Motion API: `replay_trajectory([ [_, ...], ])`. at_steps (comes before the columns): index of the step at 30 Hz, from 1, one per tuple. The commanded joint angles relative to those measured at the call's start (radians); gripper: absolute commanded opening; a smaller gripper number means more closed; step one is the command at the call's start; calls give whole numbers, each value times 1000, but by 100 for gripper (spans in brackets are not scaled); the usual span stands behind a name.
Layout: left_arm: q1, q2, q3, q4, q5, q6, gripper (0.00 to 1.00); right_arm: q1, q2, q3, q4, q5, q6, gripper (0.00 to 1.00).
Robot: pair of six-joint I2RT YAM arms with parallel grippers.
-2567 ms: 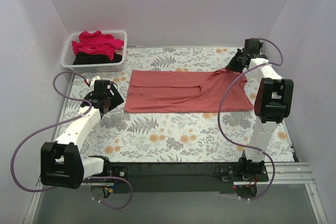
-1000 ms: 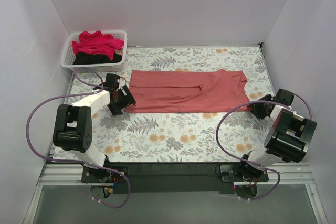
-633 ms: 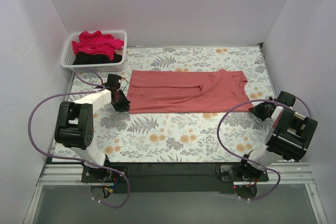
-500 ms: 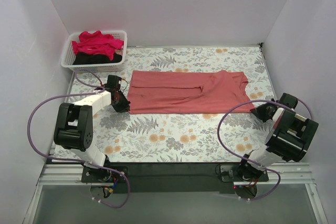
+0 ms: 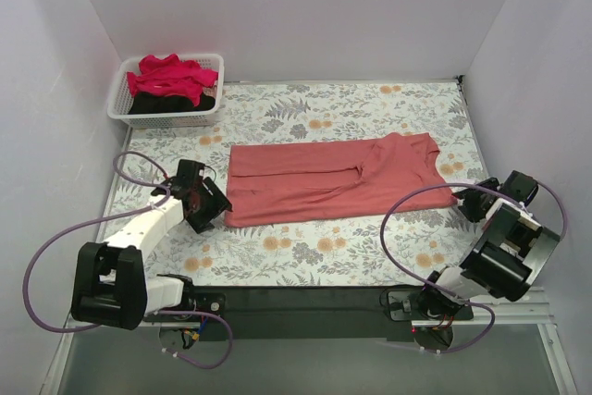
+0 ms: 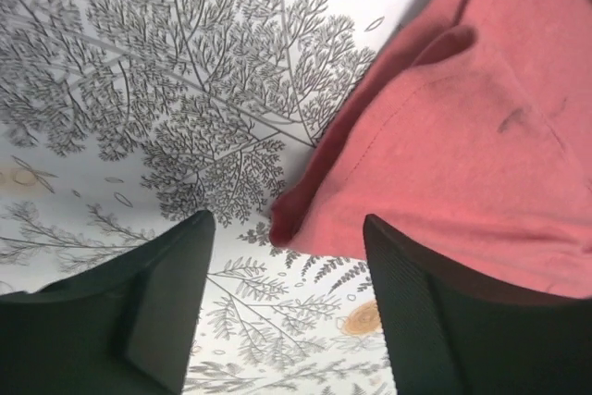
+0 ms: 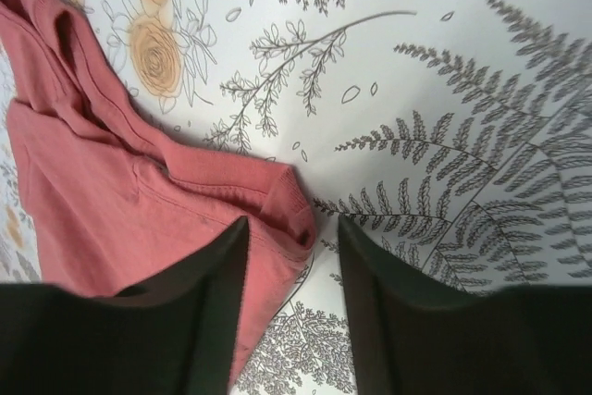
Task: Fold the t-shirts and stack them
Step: Fold the tshirt
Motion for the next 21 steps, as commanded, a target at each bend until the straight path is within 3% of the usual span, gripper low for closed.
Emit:
replay_trajectory([
  [1,5,-33,99,-17,-69,81,67,0,-77,23,-34,100,-49,54],
  [2,5,-30,111,16,-65,149,69,7,-117,26,-39,126,-55,61],
  [5,5,32,184,62,-62,242,72,41,-171,47,-64,183,-75,67],
  [9,4,108,245,122,-33,375,73,121,-255,78,-87,257,-108,68],
  [12,1,183,306,138,73,486,72,194,-286,103,-82,283,-147,68],
  [16,-4,243,347,174,209,627,66,300,-266,161,-59,220,-233,67],
  [21,-16,320,384,173,254,743,61,475,-180,253,-56,143,-339,65],
])
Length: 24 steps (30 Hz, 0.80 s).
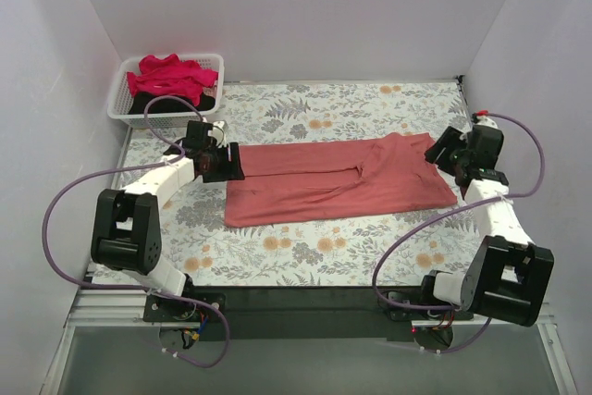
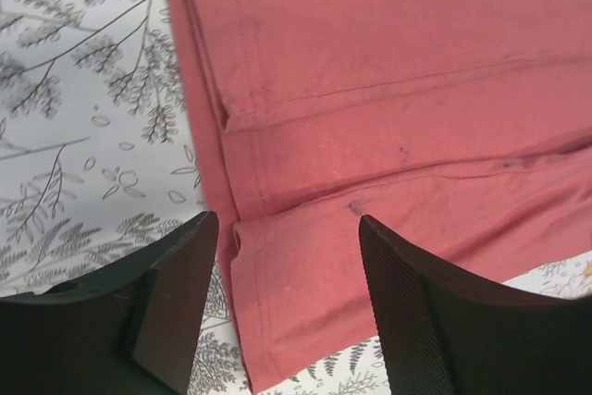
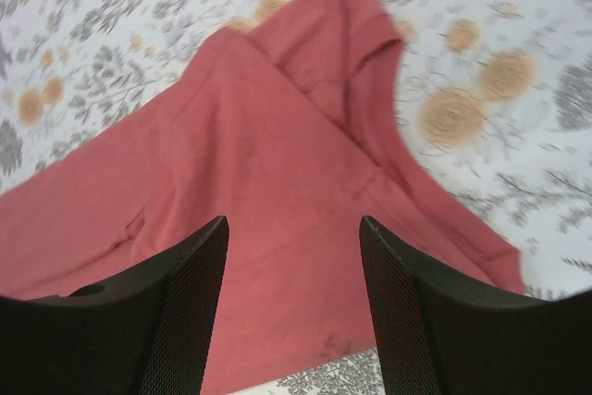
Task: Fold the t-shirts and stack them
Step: Fold the tshirt
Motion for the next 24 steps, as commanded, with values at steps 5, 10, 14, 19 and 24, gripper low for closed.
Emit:
replay_trajectory([
  [5,-19,87,53,17,94,188,49,185,110,100,17,-55,-155,65],
  [10,-22,113,59,12,93,194,43,283,159,133,12,-54,-195,64],
  [14,-23,99,48,12,100,197,38,332,200,168,6,-46,-216,64],
  [19,-23,93,39,11,105,196,25,399,239,211,-6,-59,-258,64],
  [24,-23,88,36,8,100,196,0,488,295,284,-18,-178,-365,63],
])
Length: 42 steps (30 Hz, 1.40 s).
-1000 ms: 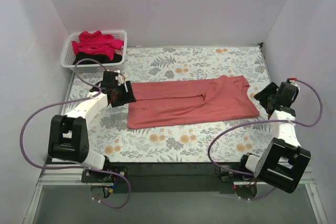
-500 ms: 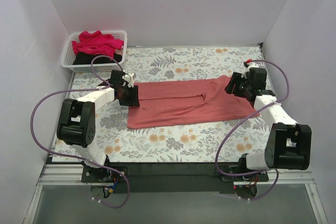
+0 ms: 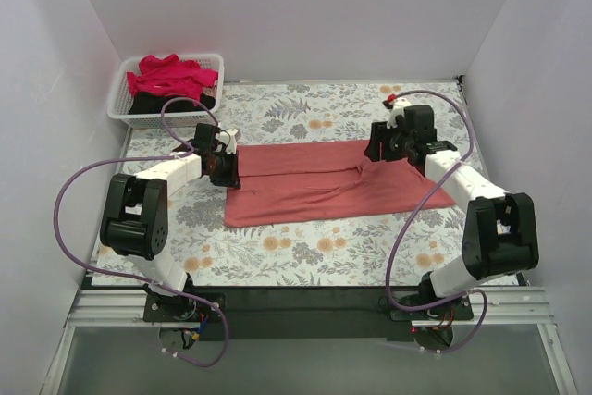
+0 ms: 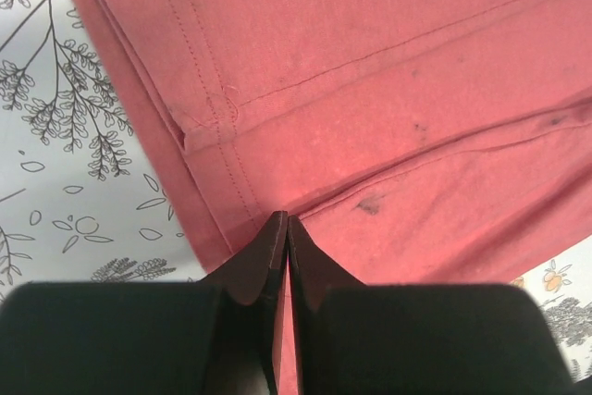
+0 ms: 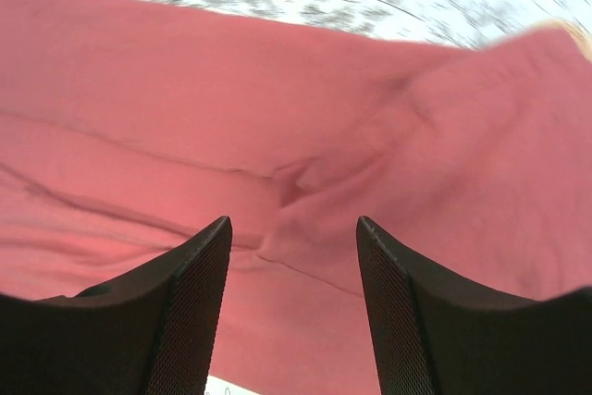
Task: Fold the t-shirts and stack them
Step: Fold the tshirt
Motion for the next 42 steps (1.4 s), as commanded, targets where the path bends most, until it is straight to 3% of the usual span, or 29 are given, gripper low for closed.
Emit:
replay_trajectory([
  [1,-4,-43,14,0,3,13,0,68,33,90,-22,-93,-144,62],
  [6,-4,-92,-7,23,-73,-26,0,174,126,166,-83,-182,-265,58],
  [14,-2,-167,-59,50,-168,-87,0,274,258,245,-192,-205,-380,42],
  [18,-1,-167,-64,56,-147,-87,0,295,298,258,-223,-210,-420,42],
  [20,-2,-164,-69,62,-135,-73,16,303,315,265,-243,-217,-427,42],
  [22,-2,-164,-75,67,-123,-64,44,311,320,268,-246,-213,-433,43],
  [25,-2,-164,-84,75,-83,-44,56,314,324,265,-246,-199,-435,43],
  [29,-4,-139,-87,70,-47,-24,56,314,314,259,-247,-187,-436,44],
  [39,-7,-83,-67,43,-20,-4,40,314,312,255,-246,-173,-436,44],
  [42,-8,-75,-64,36,-29,-4,39,314,309,254,-246,-178,-436,43],
])
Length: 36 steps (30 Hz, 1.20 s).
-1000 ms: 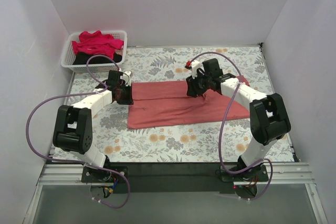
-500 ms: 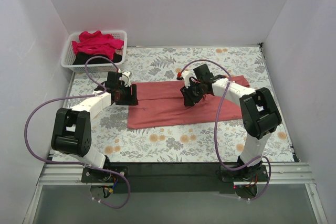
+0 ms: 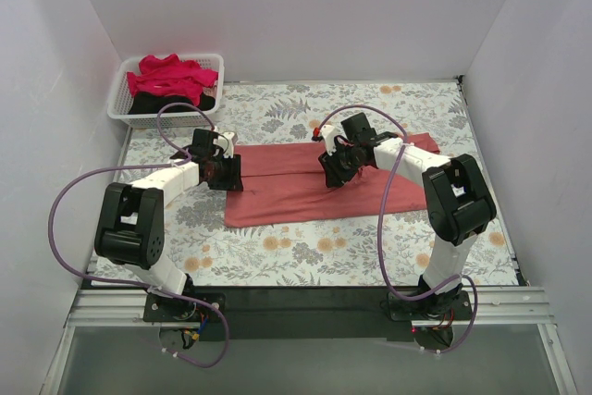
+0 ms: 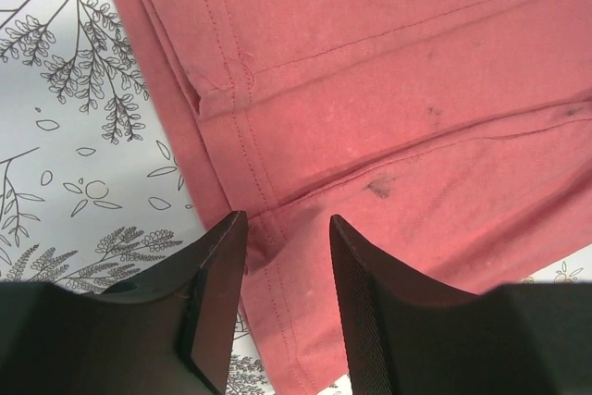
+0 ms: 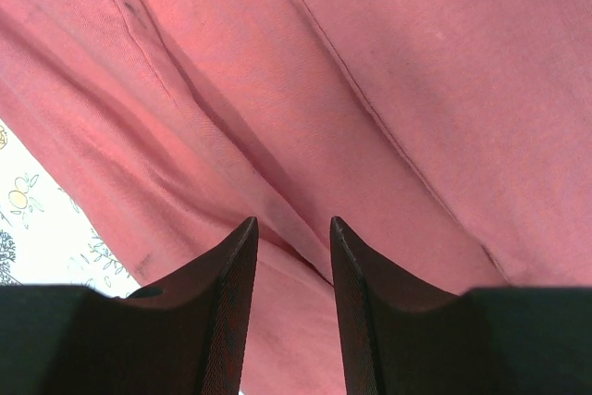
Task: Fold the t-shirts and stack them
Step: Fold the tshirt
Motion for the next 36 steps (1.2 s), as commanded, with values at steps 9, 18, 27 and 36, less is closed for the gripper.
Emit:
replay_trajectory([
  [9,-5,-18,15,-7,-1,14,0,7,0,35,-6,5,-28,43],
  [18,-5,-56,-5,-8,-110,-49,0,36,44,67,-14,24,-42,40],
  [27,-5,-68,-5,-11,-124,-80,0,55,83,90,-22,76,-51,34],
  [36,-5,-73,-6,-17,-142,-89,0,58,87,116,-40,90,-68,1],
])
